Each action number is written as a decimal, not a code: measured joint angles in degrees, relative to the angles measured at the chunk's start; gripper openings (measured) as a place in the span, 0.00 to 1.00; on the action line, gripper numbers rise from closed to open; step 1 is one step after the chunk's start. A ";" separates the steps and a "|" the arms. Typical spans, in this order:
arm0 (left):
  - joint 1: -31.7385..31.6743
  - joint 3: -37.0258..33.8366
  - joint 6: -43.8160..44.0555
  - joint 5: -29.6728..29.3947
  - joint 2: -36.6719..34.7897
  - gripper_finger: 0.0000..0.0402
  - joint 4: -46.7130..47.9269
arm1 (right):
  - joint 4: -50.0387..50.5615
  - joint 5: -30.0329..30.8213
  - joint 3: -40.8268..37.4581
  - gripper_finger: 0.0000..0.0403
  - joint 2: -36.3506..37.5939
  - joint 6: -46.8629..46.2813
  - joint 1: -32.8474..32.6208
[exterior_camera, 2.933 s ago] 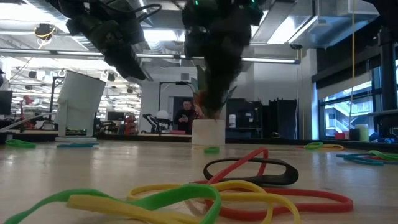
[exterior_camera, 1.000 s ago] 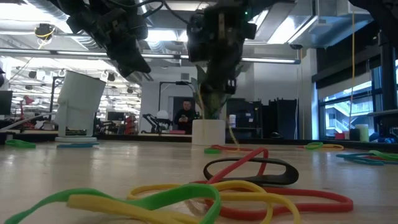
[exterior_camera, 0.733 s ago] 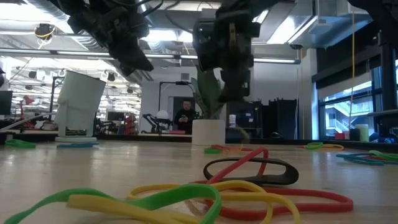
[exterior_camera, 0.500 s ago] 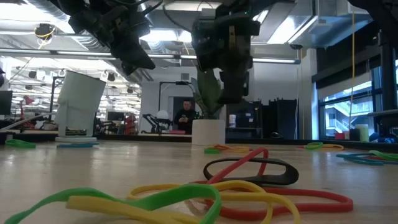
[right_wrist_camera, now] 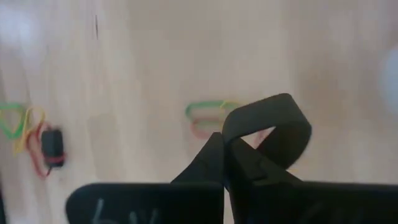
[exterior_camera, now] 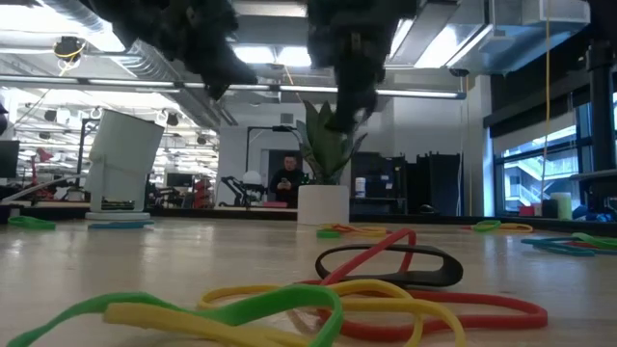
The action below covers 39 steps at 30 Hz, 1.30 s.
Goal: Pick and place rubber bands into bin
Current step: Put the black rubber band into the transparent bin
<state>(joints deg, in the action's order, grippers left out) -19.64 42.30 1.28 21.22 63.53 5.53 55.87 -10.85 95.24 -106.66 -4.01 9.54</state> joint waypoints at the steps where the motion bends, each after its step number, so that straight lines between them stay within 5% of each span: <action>1: 0.60 0.00 -0.70 -0.76 0.00 0.20 -1.85 | -0.25 1.19 0.00 0.00 1.68 0.00 -0.05; 10: 6.00 0.04 -1.45 -12.59 0.54 0.58 -23.72 | -14.34 10.91 0.05 0.00 12.36 4.33 -2.86; 15: 7.53 0.07 3.06 -15.52 1.66 0.68 -35.84 | -20.68 13.10 0.04 0.00 13.12 10.37 -5.02; 33: 10.01 0.83 15.26 -15.93 7.20 0.70 -41.10 | -26.39 13.74 0.00 0.00 12.79 19.55 -8.35; 39: 9.82 0.83 14.06 -15.41 7.23 0.61 -43.01 | -26.53 13.53 0.00 0.00 12.79 19.23 -8.35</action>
<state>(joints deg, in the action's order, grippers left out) -9.82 43.13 15.33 5.82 70.76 -37.48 29.34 2.68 95.24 -93.86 15.22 1.19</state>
